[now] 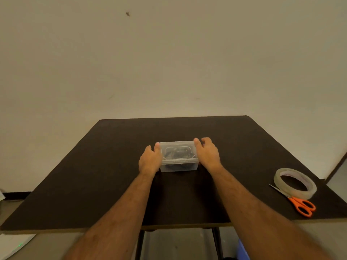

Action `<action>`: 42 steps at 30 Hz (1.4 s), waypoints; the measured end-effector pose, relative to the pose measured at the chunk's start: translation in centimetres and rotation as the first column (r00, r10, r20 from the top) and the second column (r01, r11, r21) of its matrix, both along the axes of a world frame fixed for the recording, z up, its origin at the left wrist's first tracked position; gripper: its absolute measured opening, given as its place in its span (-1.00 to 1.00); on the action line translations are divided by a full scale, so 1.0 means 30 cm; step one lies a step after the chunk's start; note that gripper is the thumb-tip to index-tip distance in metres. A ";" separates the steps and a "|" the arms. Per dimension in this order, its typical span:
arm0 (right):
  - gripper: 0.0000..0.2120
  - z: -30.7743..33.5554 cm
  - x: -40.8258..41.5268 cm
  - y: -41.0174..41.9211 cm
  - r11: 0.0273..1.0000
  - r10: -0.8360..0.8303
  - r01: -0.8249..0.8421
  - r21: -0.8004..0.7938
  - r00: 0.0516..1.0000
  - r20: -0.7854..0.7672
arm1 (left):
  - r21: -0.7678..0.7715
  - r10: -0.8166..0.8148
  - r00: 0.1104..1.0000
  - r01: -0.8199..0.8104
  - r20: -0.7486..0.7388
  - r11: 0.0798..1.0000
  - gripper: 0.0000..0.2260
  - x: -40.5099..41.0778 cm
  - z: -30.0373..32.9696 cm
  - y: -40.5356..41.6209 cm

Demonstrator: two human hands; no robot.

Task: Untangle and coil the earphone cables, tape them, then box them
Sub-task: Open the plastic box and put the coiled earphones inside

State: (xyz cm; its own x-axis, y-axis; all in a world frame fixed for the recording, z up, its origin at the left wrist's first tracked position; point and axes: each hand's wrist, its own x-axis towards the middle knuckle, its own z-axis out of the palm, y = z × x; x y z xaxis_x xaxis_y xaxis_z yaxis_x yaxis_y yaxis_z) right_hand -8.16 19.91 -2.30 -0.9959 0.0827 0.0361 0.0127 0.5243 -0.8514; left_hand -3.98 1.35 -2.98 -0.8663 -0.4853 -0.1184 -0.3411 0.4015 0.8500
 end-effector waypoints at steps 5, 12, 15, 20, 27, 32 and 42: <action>-0.65 0.008 0.015 0.028 0.990 0.012 0.022 -0.137 0.970 0.244 | 0.280 0.038 0.999 -0.044 0.028 0.959 -0.69 0.008 0.003 -0.016; -0.80 0.031 0.031 0.104 0.920 0.071 0.006 -0.392 0.980 0.183 | 0.467 0.051 0.997 -0.020 -0.054 0.884 -0.84 0.010 0.055 0.050; -0.76 0.075 0.011 0.176 0.909 0.060 -0.015 -0.417 0.994 0.095 | 0.465 -0.004 0.991 0.067 -0.134 0.883 -0.87 -0.006 0.094 0.113; -0.70 0.156 -0.030 0.356 0.917 -0.047 0.041 -0.396 0.999 -0.004 | 0.475 -0.076 0.970 0.181 -0.231 0.861 -0.87 -0.052 0.165 0.289; -0.77 0.189 -0.039 0.665 0.915 -0.188 0.157 -0.371 0.981 -0.048 | 0.466 -0.208 0.936 0.325 -0.285 0.823 -0.92 -0.121 0.196 0.594; -0.86 0.157 -0.039 0.862 0.910 -0.276 0.245 -0.336 0.960 -0.047 | 0.458 -0.285 0.922 0.379 -0.262 0.805 -0.95 -0.155 0.156 0.796; -0.87 0.037 -0.065 1.071 0.878 -0.366 0.358 -0.318 0.930 0.034 | 0.438 -0.337 0.926 0.377 -0.169 0.816 -0.77 -0.225 0.071 1.009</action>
